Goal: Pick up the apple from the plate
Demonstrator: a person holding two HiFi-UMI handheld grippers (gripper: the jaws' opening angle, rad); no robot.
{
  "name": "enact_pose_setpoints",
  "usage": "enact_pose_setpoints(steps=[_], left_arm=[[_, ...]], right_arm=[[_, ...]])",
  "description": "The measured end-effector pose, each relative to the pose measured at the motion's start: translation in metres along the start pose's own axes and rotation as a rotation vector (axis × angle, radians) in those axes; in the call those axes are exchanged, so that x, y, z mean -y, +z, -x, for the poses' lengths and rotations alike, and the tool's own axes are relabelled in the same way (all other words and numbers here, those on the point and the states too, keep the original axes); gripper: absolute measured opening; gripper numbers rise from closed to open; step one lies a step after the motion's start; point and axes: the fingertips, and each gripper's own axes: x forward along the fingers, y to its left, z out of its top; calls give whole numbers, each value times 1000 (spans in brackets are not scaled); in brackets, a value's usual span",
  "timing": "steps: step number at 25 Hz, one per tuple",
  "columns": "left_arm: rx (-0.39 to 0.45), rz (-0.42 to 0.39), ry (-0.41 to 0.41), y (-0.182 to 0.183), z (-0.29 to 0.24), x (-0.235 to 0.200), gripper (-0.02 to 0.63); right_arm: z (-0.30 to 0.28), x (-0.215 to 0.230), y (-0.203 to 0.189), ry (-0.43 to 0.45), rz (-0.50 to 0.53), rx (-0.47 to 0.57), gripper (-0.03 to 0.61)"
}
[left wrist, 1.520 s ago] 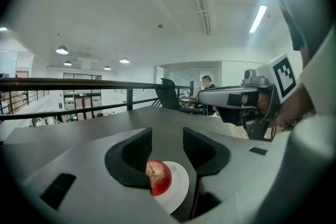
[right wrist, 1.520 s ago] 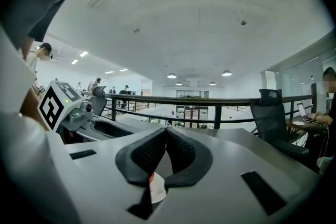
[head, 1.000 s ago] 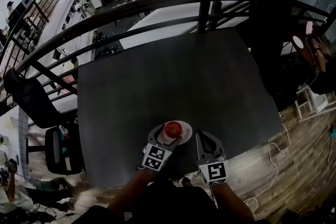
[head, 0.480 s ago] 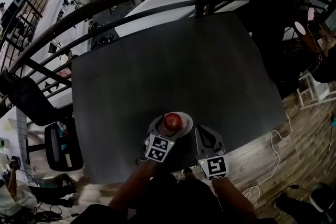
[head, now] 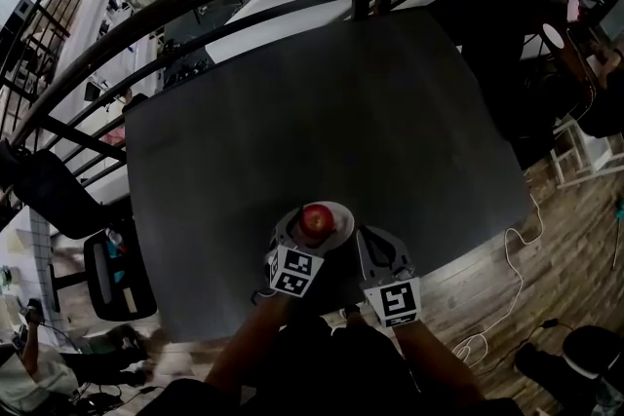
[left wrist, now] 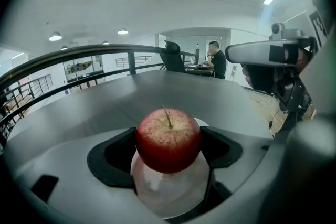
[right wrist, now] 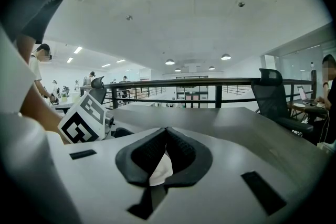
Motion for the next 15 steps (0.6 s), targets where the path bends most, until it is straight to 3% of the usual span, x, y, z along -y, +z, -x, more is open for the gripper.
enact_pose_setpoints(steps=[15], left_arm=[[4,-12,-36,16,5,7,385]], right_arm=[[3,2,6,1,7,17,25]])
